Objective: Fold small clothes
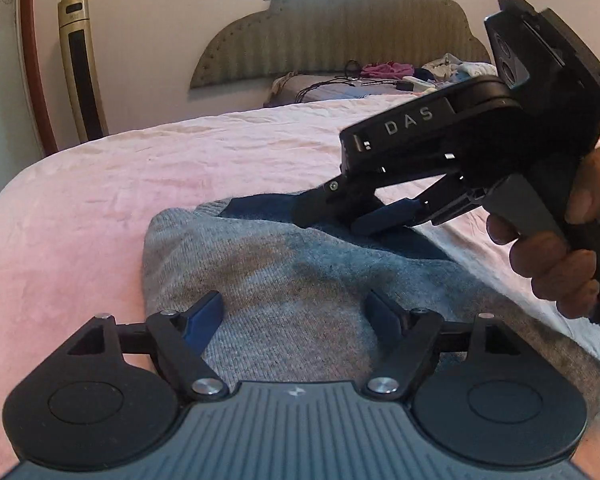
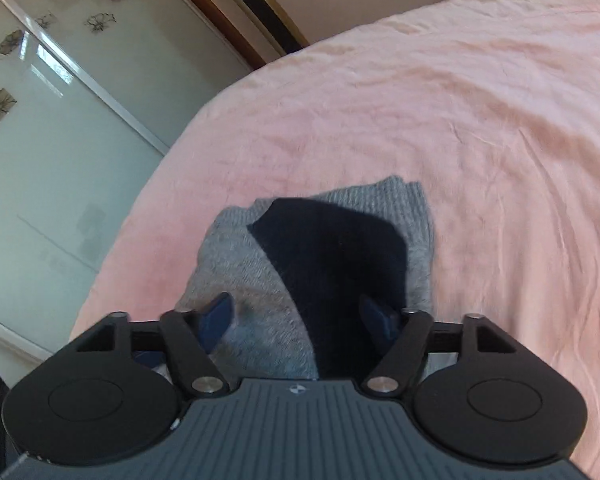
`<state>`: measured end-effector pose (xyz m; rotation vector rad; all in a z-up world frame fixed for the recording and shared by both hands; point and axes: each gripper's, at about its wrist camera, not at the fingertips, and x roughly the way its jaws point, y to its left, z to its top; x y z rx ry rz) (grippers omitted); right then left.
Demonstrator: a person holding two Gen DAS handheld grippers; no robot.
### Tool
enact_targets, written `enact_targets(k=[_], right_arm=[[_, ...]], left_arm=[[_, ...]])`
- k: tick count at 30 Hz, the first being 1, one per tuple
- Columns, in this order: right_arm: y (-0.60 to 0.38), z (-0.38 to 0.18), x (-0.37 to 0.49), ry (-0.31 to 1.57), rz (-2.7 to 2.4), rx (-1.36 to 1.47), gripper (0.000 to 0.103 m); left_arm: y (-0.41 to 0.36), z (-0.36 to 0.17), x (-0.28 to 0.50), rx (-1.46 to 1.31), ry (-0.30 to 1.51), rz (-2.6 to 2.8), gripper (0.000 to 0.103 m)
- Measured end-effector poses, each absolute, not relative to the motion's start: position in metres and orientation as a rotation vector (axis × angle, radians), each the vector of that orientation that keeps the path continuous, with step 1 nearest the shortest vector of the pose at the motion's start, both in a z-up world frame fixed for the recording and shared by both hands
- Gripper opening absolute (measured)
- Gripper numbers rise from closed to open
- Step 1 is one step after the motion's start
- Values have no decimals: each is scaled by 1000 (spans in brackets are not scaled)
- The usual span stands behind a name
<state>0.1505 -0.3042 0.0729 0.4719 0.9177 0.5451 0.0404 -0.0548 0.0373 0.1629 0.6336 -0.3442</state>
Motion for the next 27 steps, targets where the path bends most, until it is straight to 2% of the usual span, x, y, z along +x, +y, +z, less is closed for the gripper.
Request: enact_targets(k=[5,7,9,11,13,15,17,21,24,27], right_arm=[[-304,84,141,930,508,477,63],[-304,97,119,889,527,470,69],[-302,101,100,864,602,488,79],[-295,92,95,903,613,475,84],[-291,79,95,890,595,420,82],[-293,84,90,885,560,415,74],[-295,102,72,863,522,374,75],[-305,118,-2,719,497,271,94],[-308,103,-50,712,420,191,99],[-306,79,-78,765,294,97,101]], left_arm=[[-36,53,19,115,620,-349,79],[-31,59,-3,93,614,-383,80],[-34,51,-7,123,638,-393,80],[-41,37,-9,207,603,-360,86],[-42,39,-10,201,600,-319,87],[-30,51,-23,134,591,-295,86],[-15,59,-43,77,567,-268,86],[8,53,-85,-4,582,-181,86],[11,40,-103,-24,628,-133,86],[5,31,-110,10,641,-114,86]])
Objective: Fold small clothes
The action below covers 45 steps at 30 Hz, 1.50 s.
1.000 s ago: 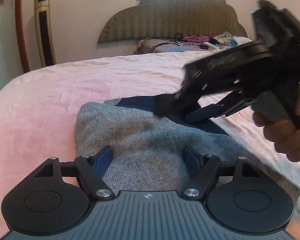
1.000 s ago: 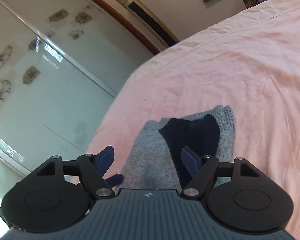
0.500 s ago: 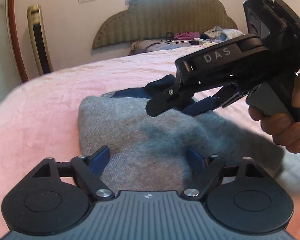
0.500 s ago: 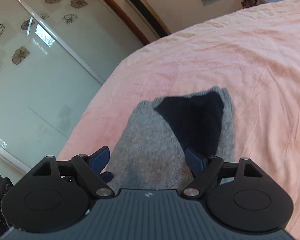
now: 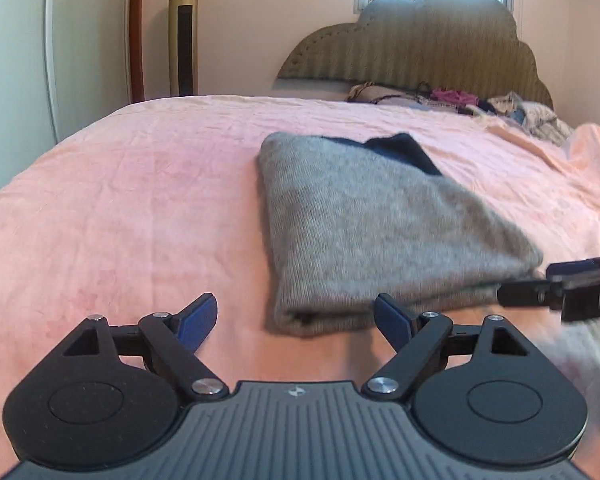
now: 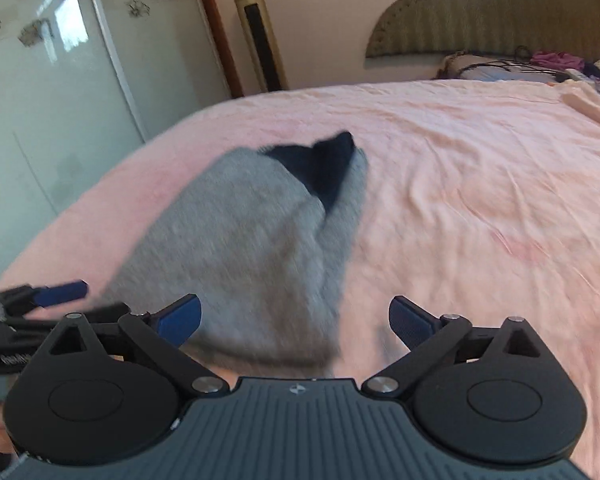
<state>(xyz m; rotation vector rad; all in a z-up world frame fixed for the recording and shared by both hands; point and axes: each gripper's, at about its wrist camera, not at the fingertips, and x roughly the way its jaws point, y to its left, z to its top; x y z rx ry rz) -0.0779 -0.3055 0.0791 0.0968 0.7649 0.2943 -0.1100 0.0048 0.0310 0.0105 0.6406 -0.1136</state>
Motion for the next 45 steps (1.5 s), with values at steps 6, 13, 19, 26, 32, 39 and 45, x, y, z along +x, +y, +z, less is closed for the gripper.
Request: enact_targets(k=[6,13,19,26,32,39,45], right_arm=[[-280,63,-93,762,197,-47,103],[-269,57,-90,729,100,-16,103],[-270,57,-91,728,103,-16,103],[-269,57,-92,727,103,-13,103],[-269,57,-92,727,103,-13,103],[-269,57,-92,727,103,-14,103],[-269,57,-92,727,103,-13,103]], left_arm=[[-5,21,-106,31,706,-61,97],[-6,17,-102,33,715,-53,103],[-4,17,-100,37,714,-51,103],[-5,17,-101,36,714,-52,103],[-5,17,-101,36,714,-51,103],[-5,17,-101,36,714,-51,103],[-5,17,-101,36,714,-51,103]])
